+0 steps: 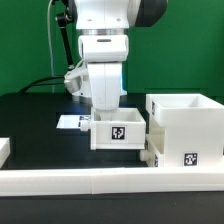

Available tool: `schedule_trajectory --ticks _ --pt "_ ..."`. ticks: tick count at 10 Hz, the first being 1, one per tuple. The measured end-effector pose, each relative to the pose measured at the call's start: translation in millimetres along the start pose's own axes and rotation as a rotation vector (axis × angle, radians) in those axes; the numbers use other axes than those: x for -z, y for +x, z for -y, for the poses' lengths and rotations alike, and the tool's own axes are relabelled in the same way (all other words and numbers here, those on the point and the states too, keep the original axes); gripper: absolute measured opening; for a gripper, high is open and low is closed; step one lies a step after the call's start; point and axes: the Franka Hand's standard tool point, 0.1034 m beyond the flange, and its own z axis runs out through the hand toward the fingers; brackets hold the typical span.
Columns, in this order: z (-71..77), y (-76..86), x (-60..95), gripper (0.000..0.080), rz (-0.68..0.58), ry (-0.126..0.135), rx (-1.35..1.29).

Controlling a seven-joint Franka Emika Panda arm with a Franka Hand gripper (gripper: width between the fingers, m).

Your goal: Assemble drawer

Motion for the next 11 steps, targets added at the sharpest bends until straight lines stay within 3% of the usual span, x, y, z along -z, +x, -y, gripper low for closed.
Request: schedule_trajectory --ticks 4,11 --pt "-13.2 13.5 1.5 0.0041 -0.004 -0.001 -0.018" --pt "-10.9 20.2 -1.9 0.0041 -0.008 0.005 -0.008"
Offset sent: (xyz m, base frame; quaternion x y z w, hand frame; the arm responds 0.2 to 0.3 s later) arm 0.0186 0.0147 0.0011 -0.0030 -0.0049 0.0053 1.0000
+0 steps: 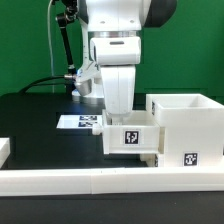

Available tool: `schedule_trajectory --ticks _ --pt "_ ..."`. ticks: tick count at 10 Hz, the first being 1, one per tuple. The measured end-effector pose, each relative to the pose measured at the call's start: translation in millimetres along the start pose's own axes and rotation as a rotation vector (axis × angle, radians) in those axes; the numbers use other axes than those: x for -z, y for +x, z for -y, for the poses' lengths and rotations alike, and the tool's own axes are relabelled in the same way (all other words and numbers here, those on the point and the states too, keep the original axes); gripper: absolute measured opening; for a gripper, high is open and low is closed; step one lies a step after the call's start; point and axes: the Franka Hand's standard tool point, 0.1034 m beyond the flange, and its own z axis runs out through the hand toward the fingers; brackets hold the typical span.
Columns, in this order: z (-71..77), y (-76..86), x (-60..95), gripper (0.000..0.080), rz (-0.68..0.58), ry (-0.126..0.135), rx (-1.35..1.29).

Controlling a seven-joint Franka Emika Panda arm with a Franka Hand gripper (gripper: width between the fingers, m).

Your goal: Assemble drawer

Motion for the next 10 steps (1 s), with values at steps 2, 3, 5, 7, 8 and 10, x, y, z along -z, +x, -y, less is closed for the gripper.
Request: schedule_trajectory --ticks 2,3,5,7,8,10 --pt "0.3 2.4 -0.4 0.0041 -0.001 0.001 0.004" --pt "0.6 2.9 -1.3 0.0041 -0.001 0.002 0.005" --pt "0.2 4.7 -1.9 0.0041 -0.003 0.001 0.004" --pt "-0.4 4.8 -1.7 0.0041 -0.002 0.001 -0.008" --pt "-0.3 4.7 -1.7 0.0041 -0.002 0.001 -0.008" --pt "-0.2 4.2 -1.8 0.0041 -0.003 0.001 -0.009"
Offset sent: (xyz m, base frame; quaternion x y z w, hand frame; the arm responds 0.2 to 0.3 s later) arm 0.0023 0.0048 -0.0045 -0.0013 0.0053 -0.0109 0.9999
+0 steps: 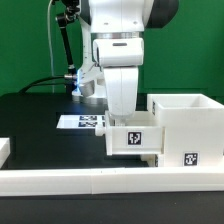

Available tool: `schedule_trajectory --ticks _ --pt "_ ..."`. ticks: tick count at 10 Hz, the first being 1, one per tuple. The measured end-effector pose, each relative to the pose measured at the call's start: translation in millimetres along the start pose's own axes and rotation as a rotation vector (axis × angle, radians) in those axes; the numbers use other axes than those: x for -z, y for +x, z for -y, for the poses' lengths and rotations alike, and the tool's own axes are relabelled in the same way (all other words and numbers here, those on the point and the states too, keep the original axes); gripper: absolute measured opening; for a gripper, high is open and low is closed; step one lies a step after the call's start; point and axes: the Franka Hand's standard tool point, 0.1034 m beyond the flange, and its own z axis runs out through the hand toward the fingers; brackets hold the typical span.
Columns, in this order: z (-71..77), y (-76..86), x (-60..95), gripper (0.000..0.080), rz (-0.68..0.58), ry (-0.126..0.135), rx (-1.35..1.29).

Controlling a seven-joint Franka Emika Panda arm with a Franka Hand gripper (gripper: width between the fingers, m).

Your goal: Assemble drawer

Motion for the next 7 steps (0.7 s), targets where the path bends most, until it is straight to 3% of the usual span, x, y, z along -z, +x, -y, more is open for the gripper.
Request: schedule_trajectory --ticks 7 --pt "-5.1 2.8 0.9 0.0041 0.009 0.004 0.037"
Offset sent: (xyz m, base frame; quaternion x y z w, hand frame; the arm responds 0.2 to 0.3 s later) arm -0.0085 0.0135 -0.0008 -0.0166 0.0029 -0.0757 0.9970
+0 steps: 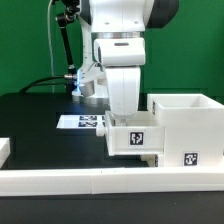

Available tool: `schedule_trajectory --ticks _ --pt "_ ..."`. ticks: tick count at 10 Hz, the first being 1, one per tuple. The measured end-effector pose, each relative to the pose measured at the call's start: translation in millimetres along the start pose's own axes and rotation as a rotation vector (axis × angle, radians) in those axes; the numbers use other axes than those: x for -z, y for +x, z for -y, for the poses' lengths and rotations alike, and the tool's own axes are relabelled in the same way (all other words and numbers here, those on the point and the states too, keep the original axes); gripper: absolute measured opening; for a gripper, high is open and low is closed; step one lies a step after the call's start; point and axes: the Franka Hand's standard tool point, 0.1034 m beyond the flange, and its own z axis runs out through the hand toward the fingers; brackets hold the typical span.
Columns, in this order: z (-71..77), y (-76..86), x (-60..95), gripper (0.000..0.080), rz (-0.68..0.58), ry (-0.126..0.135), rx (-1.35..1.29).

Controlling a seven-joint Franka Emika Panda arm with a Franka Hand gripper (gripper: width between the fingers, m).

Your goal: Assemble drawer

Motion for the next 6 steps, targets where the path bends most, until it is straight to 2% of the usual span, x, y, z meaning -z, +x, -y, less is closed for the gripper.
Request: schedule_trajectory --ticks 1,6 --pt "-0.5 1.2 0.2 0.0041 0.003 0.013 0.003" --pt "-0.1 18.7 -0.2 0.0041 0.002 0.012 -0.007"
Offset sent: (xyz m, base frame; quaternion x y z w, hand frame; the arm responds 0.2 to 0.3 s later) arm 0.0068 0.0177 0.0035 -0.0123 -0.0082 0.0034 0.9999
